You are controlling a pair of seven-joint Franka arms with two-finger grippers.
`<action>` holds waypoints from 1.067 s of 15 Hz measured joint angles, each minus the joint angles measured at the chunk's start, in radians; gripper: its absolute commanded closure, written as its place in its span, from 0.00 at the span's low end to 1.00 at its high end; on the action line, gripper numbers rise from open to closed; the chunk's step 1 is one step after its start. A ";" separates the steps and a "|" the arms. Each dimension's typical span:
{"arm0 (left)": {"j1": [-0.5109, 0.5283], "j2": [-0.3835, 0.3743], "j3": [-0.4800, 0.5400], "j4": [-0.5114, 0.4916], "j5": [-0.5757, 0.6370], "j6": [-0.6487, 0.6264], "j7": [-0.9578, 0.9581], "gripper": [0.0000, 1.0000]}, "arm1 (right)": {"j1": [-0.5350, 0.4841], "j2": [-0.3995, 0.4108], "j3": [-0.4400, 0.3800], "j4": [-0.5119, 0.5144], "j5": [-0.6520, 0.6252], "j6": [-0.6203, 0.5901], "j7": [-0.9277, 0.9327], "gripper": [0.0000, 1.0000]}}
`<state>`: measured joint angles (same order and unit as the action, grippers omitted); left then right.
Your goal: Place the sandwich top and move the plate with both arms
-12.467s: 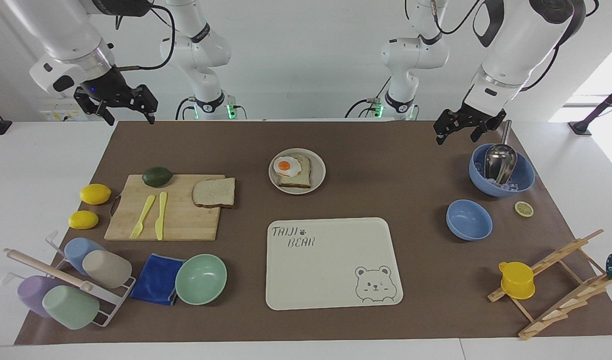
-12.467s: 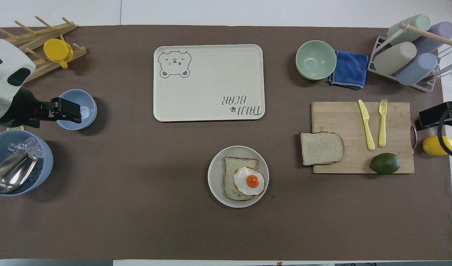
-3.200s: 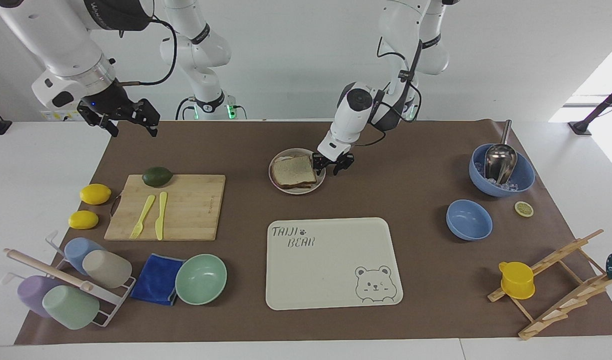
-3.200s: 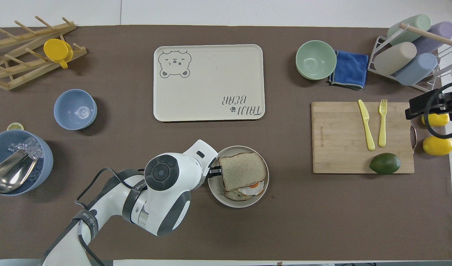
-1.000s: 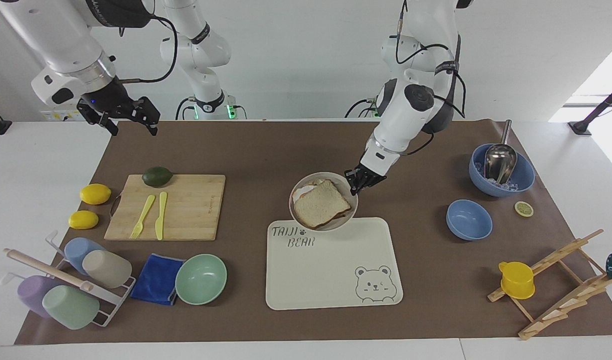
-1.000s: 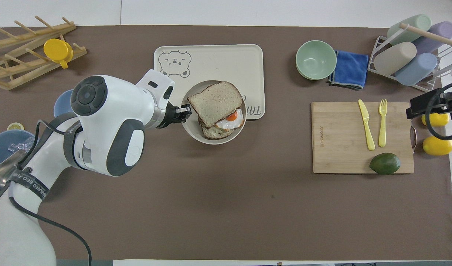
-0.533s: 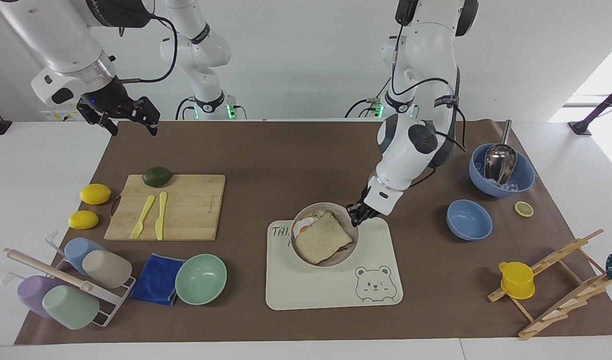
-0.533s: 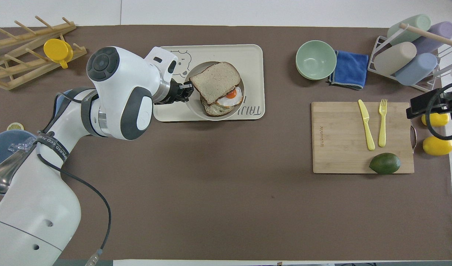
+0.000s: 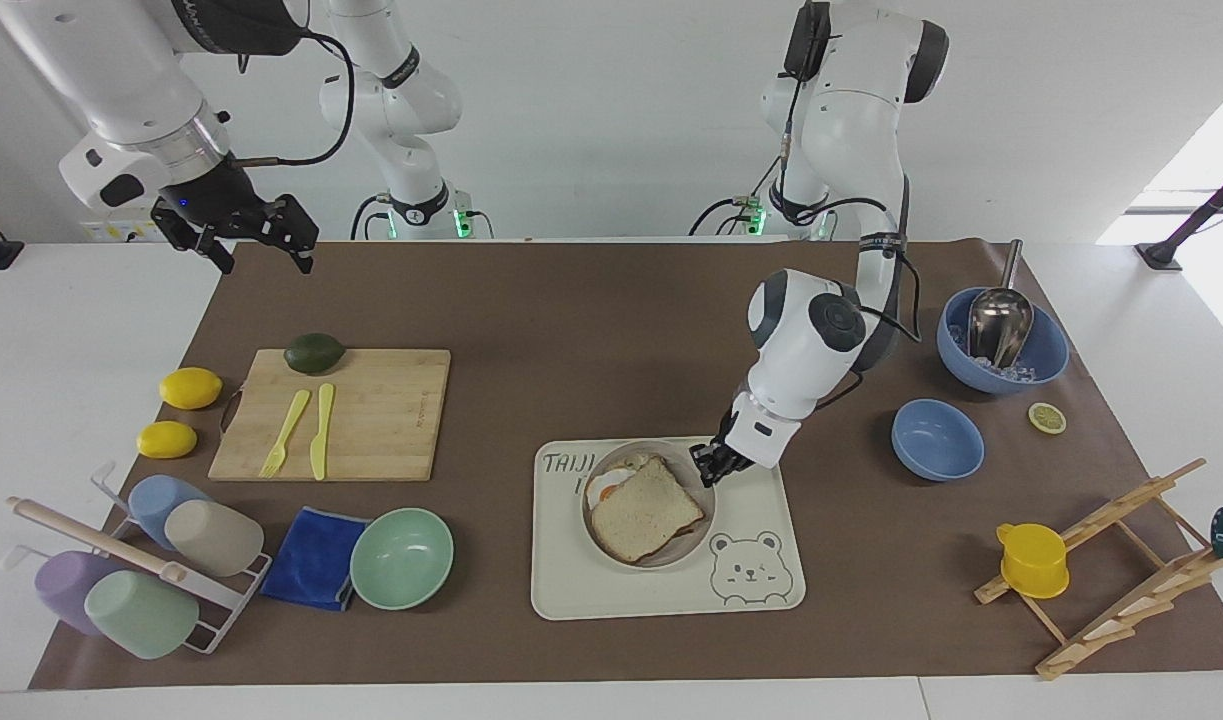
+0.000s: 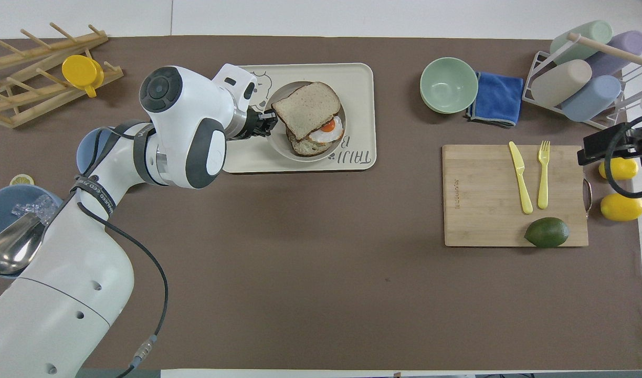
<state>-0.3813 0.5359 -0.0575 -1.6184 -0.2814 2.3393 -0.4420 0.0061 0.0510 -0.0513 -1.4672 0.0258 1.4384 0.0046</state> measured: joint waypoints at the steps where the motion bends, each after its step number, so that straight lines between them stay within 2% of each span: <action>1: 0.000 0.000 0.000 0.000 0.000 0.002 0.002 1.00 | 0.000 0.000 0.000 0.000 0.000 0.000 0.000 0.00; 4: 0.000 0.001 0.000 -0.002 0.000 0.013 0.024 1.00 | 0.000 0.000 0.000 0.000 0.000 0.000 0.000 0.00; 5: 0.000 0.002 -0.001 -0.007 0.000 0.029 0.031 0.95 | 0.000 0.000 0.000 0.000 0.000 0.000 0.000 0.00; 6: -0.001 0.003 -0.001 -0.013 0.000 0.043 0.034 0.78 | 0.000 0.000 0.000 0.000 0.000 0.000 0.000 0.00; 7: -0.001 0.004 -0.001 -0.017 0.000 0.051 0.037 0.54 | 0.000 0.000 0.000 0.000 0.000 0.000 0.000 0.00; 8: -0.001 0.005 -0.002 -0.019 0.000 0.056 0.041 0.24 | 0.000 0.000 0.000 0.000 0.000 0.000 0.000 0.00; 9: -0.001 0.005 -0.001 -0.019 0.000 0.059 0.045 0.01 | 0.000 0.000 0.000 0.000 0.000 0.000 0.000 0.00; 13: 0.001 0.004 0.001 -0.016 0.007 0.058 0.064 0.00 | 0.000 0.000 0.001 0.000 0.000 0.001 0.000 0.00; 16: 0.011 -0.001 0.004 -0.004 0.060 0.023 0.069 0.00 | 0.000 0.000 0.001 0.000 0.000 0.001 0.000 0.00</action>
<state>-0.3704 0.5345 -0.0533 -1.6229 -0.2218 2.3628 -0.3727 0.0064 0.0510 -0.0499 -1.4671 0.0258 1.4394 0.0046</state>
